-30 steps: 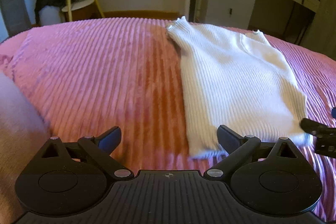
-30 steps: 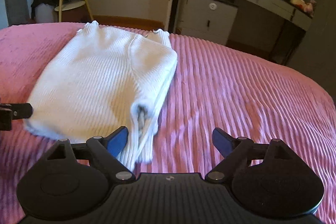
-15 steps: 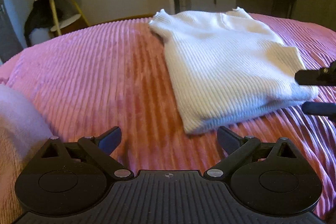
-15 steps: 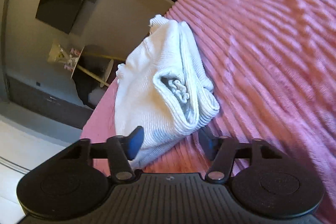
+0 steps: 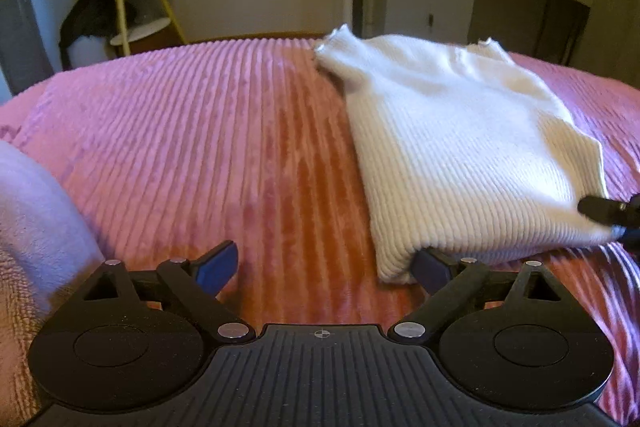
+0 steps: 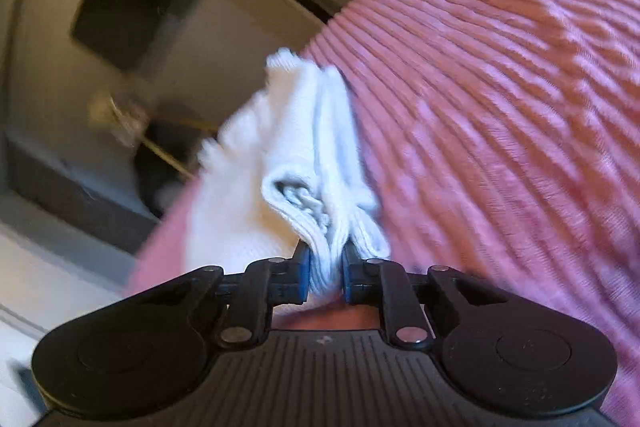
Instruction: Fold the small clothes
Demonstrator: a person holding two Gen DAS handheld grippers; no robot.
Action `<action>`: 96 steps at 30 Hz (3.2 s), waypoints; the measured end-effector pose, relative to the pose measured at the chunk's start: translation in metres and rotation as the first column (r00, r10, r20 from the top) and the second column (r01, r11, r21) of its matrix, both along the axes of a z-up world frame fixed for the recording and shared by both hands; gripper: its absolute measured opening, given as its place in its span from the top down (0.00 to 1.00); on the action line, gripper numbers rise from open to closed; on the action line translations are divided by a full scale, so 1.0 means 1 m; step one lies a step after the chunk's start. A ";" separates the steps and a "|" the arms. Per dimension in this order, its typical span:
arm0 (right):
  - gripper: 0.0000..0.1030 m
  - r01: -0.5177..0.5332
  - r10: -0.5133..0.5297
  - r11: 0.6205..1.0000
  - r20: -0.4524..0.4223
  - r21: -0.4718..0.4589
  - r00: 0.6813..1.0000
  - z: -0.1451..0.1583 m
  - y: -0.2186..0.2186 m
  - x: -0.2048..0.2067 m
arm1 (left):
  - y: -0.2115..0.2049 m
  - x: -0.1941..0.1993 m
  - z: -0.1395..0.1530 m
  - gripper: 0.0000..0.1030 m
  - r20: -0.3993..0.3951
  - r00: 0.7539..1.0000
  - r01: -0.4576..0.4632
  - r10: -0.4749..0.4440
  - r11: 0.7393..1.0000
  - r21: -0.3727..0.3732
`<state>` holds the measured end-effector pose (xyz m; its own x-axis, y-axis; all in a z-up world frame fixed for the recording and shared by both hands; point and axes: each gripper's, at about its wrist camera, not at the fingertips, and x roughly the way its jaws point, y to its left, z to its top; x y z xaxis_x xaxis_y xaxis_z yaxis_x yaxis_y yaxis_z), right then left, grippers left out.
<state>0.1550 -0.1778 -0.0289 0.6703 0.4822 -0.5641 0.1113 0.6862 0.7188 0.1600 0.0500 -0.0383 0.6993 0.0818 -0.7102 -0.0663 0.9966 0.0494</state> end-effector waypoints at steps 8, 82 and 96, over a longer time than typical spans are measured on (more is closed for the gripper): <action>0.69 -0.031 0.048 0.978 0.076 -0.206 0.996 0.042 0.006 -0.010 | -0.002 -0.016 0.028 0.08 0.001 0.998 0.062 -0.062 0.998 -0.014; 0.04 -0.220 0.217 0.694 -0.092 -0.686 0.972 0.088 0.072 -0.050 | -0.044 -0.032 0.052 0.01 -0.117 0.982 0.157 -0.147 0.985 0.075; 0.04 -0.218 0.218 0.692 -0.088 -0.688 0.972 0.088 0.073 -0.050 | -0.043 -0.031 0.050 0.01 -0.125 0.980 0.165 -0.156 0.984 0.067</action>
